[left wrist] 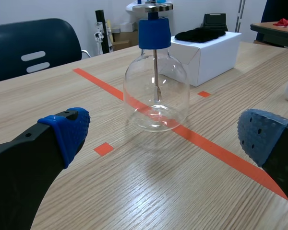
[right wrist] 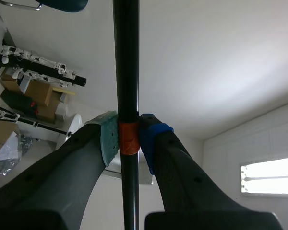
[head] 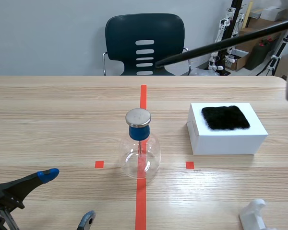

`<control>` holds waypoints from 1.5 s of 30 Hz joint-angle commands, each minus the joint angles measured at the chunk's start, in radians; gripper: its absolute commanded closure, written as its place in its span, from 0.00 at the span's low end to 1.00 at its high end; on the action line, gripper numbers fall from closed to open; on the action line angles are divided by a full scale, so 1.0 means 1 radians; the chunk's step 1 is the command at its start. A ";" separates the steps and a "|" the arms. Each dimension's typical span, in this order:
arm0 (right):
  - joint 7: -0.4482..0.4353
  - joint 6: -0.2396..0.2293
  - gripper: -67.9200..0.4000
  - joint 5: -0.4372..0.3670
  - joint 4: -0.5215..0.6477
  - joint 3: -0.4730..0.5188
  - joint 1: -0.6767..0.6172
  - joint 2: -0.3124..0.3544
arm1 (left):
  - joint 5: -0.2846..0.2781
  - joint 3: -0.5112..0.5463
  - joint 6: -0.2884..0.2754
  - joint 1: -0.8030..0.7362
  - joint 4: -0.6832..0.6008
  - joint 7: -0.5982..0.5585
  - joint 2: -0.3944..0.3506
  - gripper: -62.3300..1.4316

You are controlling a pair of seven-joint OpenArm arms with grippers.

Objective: Do the electroscope experiment. hold the rod still at the electroscope

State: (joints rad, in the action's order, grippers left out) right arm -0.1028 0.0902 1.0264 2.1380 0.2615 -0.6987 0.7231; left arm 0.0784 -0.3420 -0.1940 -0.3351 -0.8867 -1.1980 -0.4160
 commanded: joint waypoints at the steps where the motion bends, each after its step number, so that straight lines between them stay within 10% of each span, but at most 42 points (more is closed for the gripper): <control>1: -0.038 0.034 0.98 -0.011 0.021 0.061 -0.021 -0.055 | -0.006 0.002 -0.002 0.000 -0.009 -0.014 0.000 0.00; 8: -0.293 0.048 0.98 -0.077 0.033 0.263 -0.156 -0.275 | -0.006 0.002 -0.002 0.000 -0.009 -0.013 0.000 0.00; 21: -0.568 0.159 0.98 -0.062 0.043 0.271 -0.307 -0.611 | -0.006 0.002 -0.002 0.000 -0.009 -0.013 0.000 0.00; 33: -0.484 0.260 0.98 0.072 0.043 0.105 -0.347 -0.651 | -0.006 0.002 -0.002 0.000 -0.009 -0.013 0.000 0.00; 45: -0.446 0.265 0.98 0.108 0.043 0.051 -0.349 -0.651 | -0.006 0.002 -0.002 0.000 -0.009 -0.013 0.000 0.00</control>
State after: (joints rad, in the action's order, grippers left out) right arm -0.5518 0.3374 1.1446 2.1666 0.3027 -1.0428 0.0692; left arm 0.0784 -0.3420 -0.1940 -0.3351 -0.8867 -1.1980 -0.4160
